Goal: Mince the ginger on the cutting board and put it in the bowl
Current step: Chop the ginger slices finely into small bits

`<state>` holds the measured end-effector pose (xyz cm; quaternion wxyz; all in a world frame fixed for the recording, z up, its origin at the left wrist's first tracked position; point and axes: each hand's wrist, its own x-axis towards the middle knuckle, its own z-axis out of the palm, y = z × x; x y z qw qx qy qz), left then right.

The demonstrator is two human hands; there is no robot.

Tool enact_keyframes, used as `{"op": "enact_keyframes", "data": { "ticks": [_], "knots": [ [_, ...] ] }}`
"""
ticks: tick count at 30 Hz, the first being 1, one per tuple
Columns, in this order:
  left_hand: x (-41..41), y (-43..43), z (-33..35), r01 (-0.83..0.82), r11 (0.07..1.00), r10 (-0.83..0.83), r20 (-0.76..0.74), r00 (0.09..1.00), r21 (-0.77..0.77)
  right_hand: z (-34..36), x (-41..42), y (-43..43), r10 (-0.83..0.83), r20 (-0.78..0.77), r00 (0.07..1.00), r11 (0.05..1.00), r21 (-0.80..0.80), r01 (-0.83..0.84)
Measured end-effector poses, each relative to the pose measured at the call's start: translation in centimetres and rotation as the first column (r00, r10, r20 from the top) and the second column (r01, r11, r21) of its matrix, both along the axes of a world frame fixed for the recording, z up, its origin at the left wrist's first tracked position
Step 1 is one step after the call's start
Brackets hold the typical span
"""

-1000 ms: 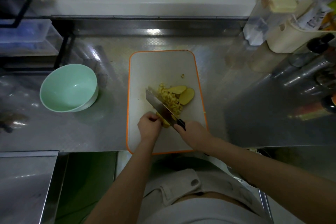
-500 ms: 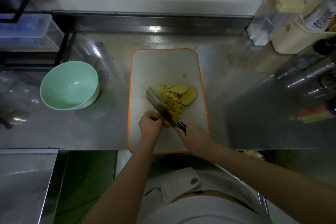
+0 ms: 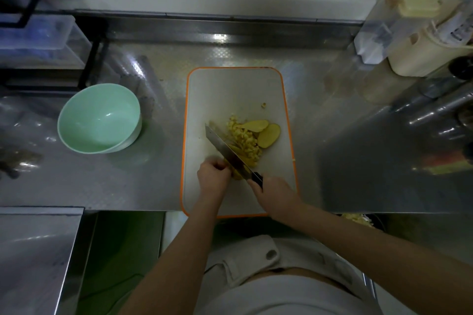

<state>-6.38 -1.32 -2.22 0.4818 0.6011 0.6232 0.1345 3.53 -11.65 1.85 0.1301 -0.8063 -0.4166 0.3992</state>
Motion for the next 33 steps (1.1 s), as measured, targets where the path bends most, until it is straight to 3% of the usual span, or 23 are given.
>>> {"op": "enact_keyframes", "data": {
  "ticks": [11, 23, 33],
  "knots": [
    [0.2, -0.2, 0.1, -0.008, 1.000, 0.008, -0.026, 1.000, 0.000, -1.6, -0.7, 1.7, -0.044, -0.035, 0.998, 0.999, 0.020, 0.045],
    [0.3, -0.1, 0.1, -0.017, 1.000, 0.017, -0.073, 0.997, -0.009, -1.1, 1.0, 0.9, 0.084, -0.030, 0.996, 0.996, -0.012, -0.084],
    [0.0, -0.1, -0.1, -0.006, 1.000, 0.006, -0.060, 0.998, -0.010, -0.9, 1.6, 3.4, 0.006, -0.047, 0.999, 0.997, 0.072, -0.003]
  ]
}}
